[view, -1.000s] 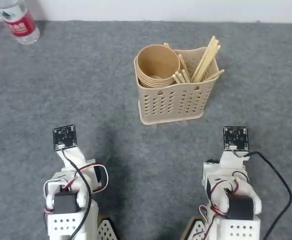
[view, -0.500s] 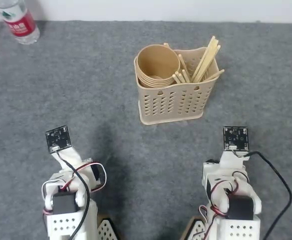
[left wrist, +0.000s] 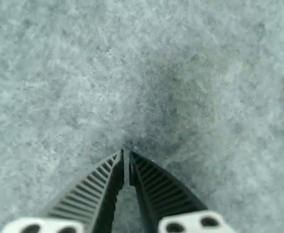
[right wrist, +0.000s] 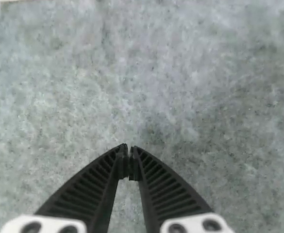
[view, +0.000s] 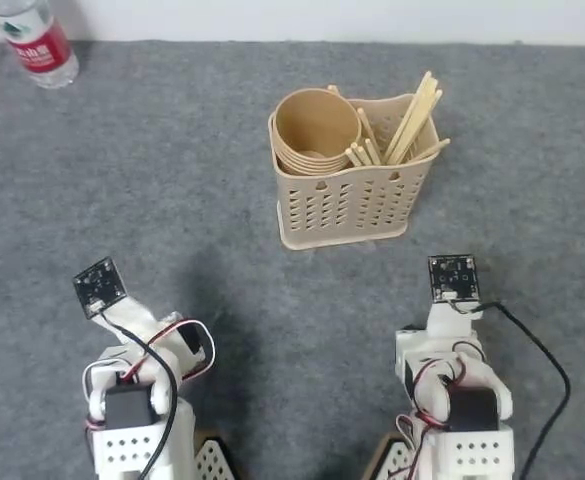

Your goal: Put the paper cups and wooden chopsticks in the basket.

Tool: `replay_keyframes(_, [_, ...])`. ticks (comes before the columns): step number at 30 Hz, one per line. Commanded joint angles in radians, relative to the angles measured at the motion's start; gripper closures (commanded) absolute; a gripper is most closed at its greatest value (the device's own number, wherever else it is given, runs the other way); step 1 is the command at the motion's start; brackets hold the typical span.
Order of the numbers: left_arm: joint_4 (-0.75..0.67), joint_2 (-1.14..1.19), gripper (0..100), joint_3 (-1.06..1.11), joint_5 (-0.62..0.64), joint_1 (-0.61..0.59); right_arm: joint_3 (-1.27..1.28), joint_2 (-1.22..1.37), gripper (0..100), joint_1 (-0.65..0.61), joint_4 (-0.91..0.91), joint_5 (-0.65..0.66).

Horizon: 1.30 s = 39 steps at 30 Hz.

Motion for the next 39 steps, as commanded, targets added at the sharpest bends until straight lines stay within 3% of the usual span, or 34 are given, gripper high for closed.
replay_keyframes(1, [-0.026,-0.012,99,-0.005,0.021,-0.008,-0.011,0.004,99.1,0.016,0.002,-0.002])
replay_keyframes(14, [-0.026,-0.012,99,-0.005,0.018,-0.008,0.072,0.004,99.1,0.022,-0.028,-0.003])
replay_keyframes(21, [-0.028,-0.012,99,-0.005,-0.092,-0.006,0.072,0.004,99.1,0.022,-0.028,-0.002])
replay_keyframes(39, [-0.028,-0.012,99,-0.005,-0.092,-0.005,0.072,0.004,99.1,0.022,-0.028,-0.002])
